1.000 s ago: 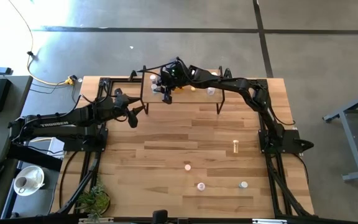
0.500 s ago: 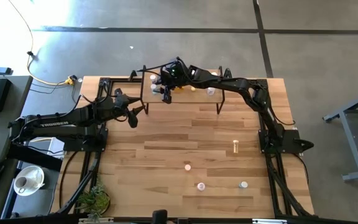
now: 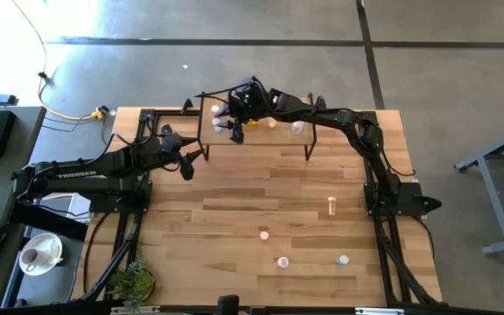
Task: Pick and place medicine bottles onto shelf by color
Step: Adjust the orange pill bottle on the shelf
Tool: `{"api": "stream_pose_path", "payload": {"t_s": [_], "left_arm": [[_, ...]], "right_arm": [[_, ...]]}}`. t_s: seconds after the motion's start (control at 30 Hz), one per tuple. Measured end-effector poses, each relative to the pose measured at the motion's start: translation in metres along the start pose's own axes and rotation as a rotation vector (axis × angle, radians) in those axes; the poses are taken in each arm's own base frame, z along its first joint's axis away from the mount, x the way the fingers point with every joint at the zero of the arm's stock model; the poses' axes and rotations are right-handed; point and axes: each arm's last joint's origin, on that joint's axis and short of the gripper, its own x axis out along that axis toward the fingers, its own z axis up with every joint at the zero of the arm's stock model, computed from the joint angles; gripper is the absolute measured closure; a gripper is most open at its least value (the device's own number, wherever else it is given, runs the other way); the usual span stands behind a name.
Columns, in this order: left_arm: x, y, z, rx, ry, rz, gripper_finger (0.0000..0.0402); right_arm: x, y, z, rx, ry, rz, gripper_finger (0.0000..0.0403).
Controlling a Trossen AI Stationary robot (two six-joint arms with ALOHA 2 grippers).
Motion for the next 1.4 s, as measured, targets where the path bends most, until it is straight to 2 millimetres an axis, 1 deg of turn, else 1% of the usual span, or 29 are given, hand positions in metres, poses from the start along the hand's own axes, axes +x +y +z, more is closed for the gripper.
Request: {"api": "stream_pose_path", "payload": {"t_s": [0.1, 0.23, 0.37, 0.5, 0.67, 0.83, 0.93, 1.0, 1.1, 1.2, 1.3, 1.4], "left_arm": [[0.000, 0.000, 0.000, 0.000, 0.001, -0.001, 0.0198], [0.000, 0.000, -0.001, 0.001, 0.005, -0.001, 0.0198], [0.000, 0.000, -0.001, 0.002, 0.007, -0.001, 0.0198], [0.000, 0.000, -0.001, 0.002, 0.008, -0.002, 0.0198], [0.000, 0.000, -0.001, 0.002, 0.008, -0.003, 0.0198], [0.000, 0.000, -0.001, 0.002, 0.008, -0.003, 0.0198], [0.000, 0.000, -0.001, -0.001, 0.008, -0.003, 0.0198], [0.000, 0.000, -0.001, -0.010, 0.008, -0.003, 0.0198], [0.000, 0.000, -0.001, -0.017, 0.008, -0.003, 0.0198], [0.000, 0.000, -0.001, -0.017, 0.008, -0.003, 0.0198], [0.000, 0.000, -0.001, -0.017, 0.008, -0.003, 0.0198], [0.000, 0.000, -0.001, -0.017, 0.008, -0.002, 0.0198]], "right_arm": [[-0.010, 0.000, 0.005, -0.007, 0.016, -0.015, 0.0242], [-0.031, -0.001, 0.015, -0.034, 0.035, -0.044, 0.0242], [-0.048, -0.002, 0.019, -0.039, 0.075, -0.068, 0.0242], [-0.061, -0.007, 0.018, -0.048, 0.130, -0.107, 0.0242], [-0.065, -0.012, 0.006, -0.038, 0.230, -0.078, 0.0242], [-0.064, -0.009, -0.003, -0.038, 0.311, -0.046, 0.0242], [-0.062, -0.003, -0.001, -0.080, 0.315, -0.042, 0.0242], [-0.062, 0.001, 0.000, -0.117, 0.344, -0.070, 0.0242], [-0.068, 0.002, 0.008, -0.157, 0.374, -0.115, 0.0242], [-0.077, 0.001, 0.019, -0.160, 0.372, -0.117, 0.0242], [-0.084, -0.002, 0.030, -0.164, 0.330, -0.136, 0.0242], [-0.087, -0.004, 0.031, -0.154, 0.324, -0.117, 0.0242]]}}
